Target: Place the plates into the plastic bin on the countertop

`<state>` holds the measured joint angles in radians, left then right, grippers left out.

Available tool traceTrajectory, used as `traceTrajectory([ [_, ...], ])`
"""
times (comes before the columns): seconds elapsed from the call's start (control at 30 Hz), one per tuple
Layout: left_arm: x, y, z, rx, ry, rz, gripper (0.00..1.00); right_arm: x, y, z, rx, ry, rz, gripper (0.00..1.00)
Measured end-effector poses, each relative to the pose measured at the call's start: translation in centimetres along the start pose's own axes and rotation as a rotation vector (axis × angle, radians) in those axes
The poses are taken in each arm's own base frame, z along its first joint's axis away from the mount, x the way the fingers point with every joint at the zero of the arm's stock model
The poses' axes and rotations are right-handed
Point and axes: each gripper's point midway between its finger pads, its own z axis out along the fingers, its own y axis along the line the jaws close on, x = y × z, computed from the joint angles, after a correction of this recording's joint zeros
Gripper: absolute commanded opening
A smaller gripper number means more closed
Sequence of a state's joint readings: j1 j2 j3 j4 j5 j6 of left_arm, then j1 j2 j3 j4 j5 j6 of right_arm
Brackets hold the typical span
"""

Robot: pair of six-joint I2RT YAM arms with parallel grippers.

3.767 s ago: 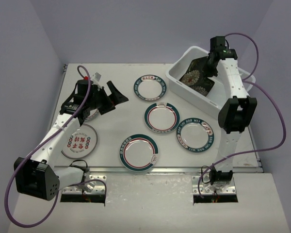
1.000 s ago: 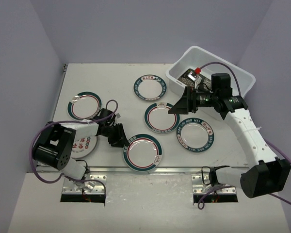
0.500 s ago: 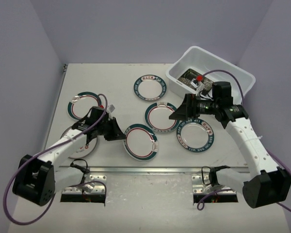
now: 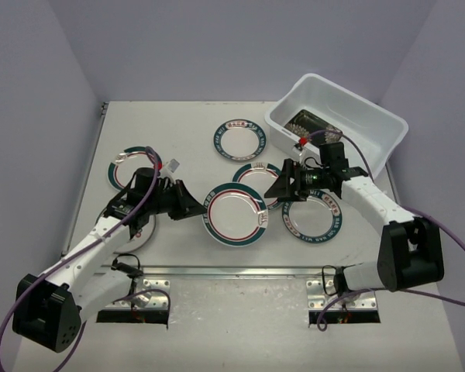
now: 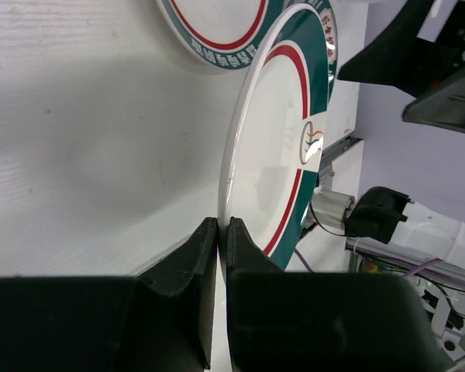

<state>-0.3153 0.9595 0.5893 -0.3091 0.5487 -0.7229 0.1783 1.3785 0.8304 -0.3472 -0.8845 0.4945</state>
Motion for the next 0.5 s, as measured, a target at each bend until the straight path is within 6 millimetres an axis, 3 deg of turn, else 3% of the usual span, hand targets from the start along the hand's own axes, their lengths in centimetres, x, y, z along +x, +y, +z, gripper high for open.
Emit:
traceTrajectory([
  [0.2, -0.9, -2.9, -0.6, 0.092, -0.009, 0.009, 0.0, 0.7, 0.1, 0.9, -0.082, 0.054, 0.04, 0.65],
  [0.4, -2.5, -5.9, -0.8, 0.196, -0.029, 0.032, 0.0, 1.0, 1.7, 0.9, -0.178, 0.08, 0.057, 0.07],
  [0.43, -2.7, -6.0, -0.6, 0.203, -0.027, 0.028, 0.17, 1.0, 2.1, 0.9, -0.196, 0.083, 0.059, 0.0],
  [0.47, -2.8, -6.1, -0.4, 0.208, -0.025, 0.024, 0.56, 0.9, 2.4, 0.9, -0.208, 0.085, 0.061, 0.0],
  [0.5, -2.9, -6.1, -0.2, 0.212, -0.023, 0.021, 0.82, 0.9, 2.6, 0.8, -0.214, 0.084, 0.064, 0.0],
])
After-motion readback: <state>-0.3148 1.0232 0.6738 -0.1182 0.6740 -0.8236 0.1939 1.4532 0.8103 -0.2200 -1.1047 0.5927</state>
